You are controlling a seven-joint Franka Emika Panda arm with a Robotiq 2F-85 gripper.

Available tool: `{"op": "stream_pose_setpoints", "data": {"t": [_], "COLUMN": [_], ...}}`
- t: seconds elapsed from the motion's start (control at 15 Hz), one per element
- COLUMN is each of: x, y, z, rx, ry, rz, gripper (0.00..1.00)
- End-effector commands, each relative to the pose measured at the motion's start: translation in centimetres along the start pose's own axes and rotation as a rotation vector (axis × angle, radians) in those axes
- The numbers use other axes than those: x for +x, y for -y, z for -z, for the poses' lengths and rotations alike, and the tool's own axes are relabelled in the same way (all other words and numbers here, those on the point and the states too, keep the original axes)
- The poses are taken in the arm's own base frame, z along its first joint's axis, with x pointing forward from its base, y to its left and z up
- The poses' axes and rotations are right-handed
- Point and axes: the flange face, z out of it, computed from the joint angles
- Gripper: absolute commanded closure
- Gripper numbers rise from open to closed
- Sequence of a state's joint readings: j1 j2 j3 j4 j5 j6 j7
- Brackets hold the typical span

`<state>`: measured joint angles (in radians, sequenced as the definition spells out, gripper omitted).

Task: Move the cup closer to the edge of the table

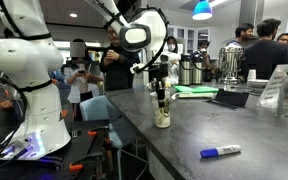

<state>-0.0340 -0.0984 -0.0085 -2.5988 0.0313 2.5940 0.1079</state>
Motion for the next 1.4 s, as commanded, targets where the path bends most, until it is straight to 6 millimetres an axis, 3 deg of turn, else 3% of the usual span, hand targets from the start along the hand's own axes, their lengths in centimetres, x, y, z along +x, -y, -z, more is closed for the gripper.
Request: {"op": "stream_pose_setpoints", "data": {"t": [0.0, 0.33, 0.4, 0.53, 0.93, 1.07, 1.33], "x": [0.6, 0.9, 0.9, 0.6, 0.2, 0.2, 0.6], "y": [0.3, -0.2, -0.3, -0.4, 0.3, 0.5, 0.7], "z": [-0.3, -0.7, -0.7, -0.6, 2.1, 3.8, 7.4], "rx": [-0.017, 0.027, 0.031, 0.040, 0.059, 0.036, 0.006], "ry": [0.071, 0.104, 0.106, 0.106, 0.075, 0.069, 0.022], "rz": [-0.019, -0.070, -0.084, -0.093, -0.106, -0.108, -0.129], "gripper": [0.96, 0.96, 0.61, 0.53, 0.07, 0.00, 0.00]}}
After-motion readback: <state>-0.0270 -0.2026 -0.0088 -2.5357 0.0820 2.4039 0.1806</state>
